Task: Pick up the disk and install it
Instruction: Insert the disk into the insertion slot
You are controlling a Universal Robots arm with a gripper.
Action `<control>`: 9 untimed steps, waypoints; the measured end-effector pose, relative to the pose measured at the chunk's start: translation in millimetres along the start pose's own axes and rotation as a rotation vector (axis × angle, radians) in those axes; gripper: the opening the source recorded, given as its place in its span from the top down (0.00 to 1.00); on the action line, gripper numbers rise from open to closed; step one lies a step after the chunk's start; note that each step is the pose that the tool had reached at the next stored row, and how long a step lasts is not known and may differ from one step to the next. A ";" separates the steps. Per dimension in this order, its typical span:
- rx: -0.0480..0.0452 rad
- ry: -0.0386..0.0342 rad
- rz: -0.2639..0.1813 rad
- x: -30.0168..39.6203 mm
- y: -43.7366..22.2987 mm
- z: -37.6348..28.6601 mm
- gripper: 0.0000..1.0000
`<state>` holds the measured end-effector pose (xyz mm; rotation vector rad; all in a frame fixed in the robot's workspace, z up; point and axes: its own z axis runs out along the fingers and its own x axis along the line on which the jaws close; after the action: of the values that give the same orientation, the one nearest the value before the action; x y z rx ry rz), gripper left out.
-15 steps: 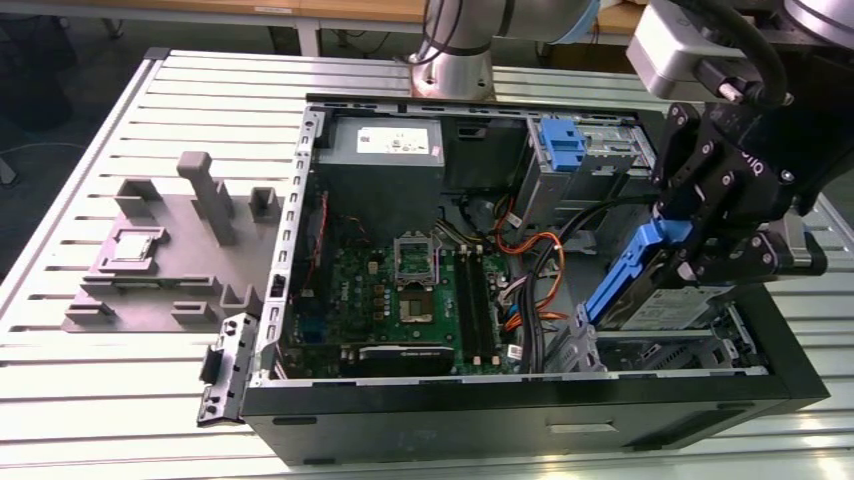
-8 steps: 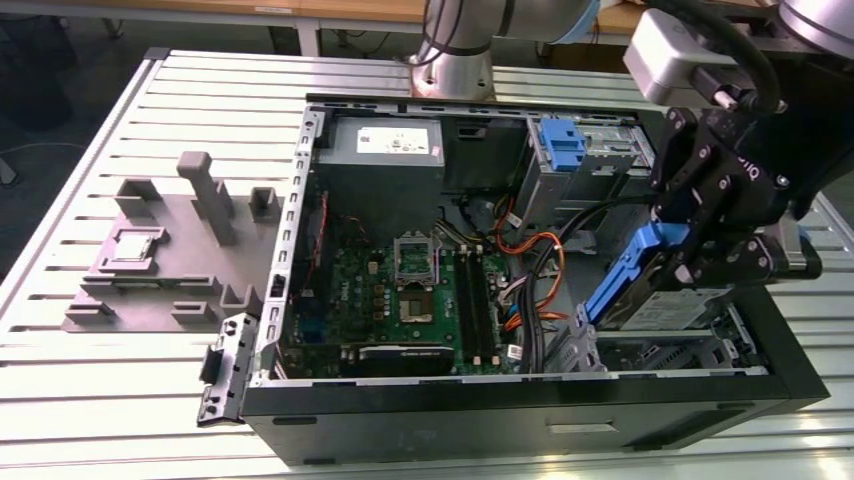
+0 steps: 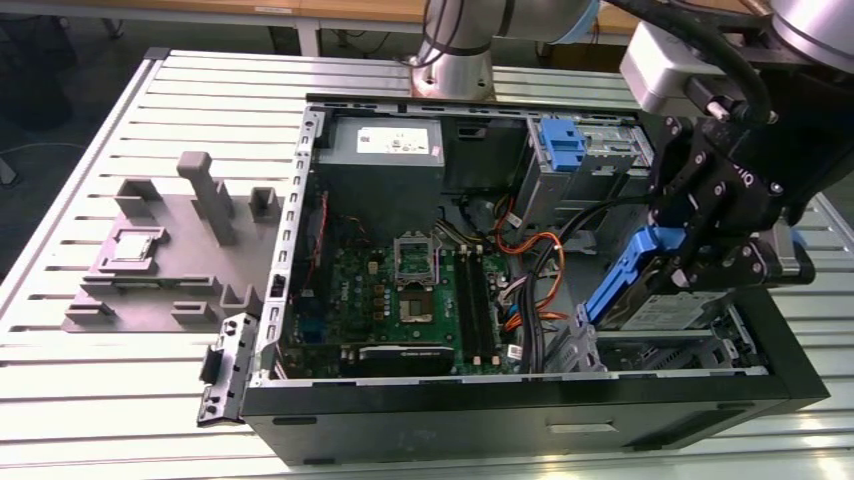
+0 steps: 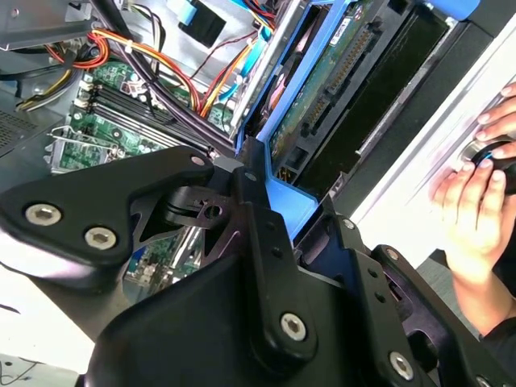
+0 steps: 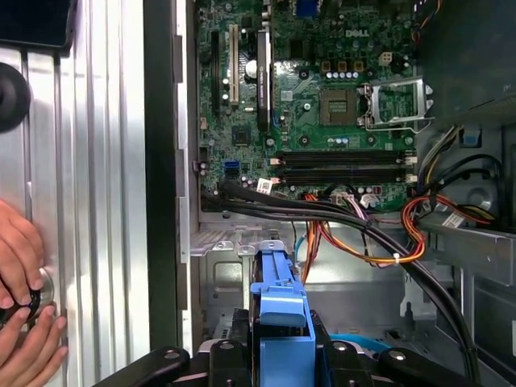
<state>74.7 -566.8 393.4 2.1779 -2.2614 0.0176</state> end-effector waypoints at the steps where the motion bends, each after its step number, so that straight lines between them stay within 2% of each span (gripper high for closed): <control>1: 0.0000 0.0001 0.000 0.0 0.0 0.6 0.63; 9: 0.0000 0.0000 0.000 0.3 0.0 5.7 0.63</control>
<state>74.7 -567.1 387.6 2.1778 -2.2615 0.0176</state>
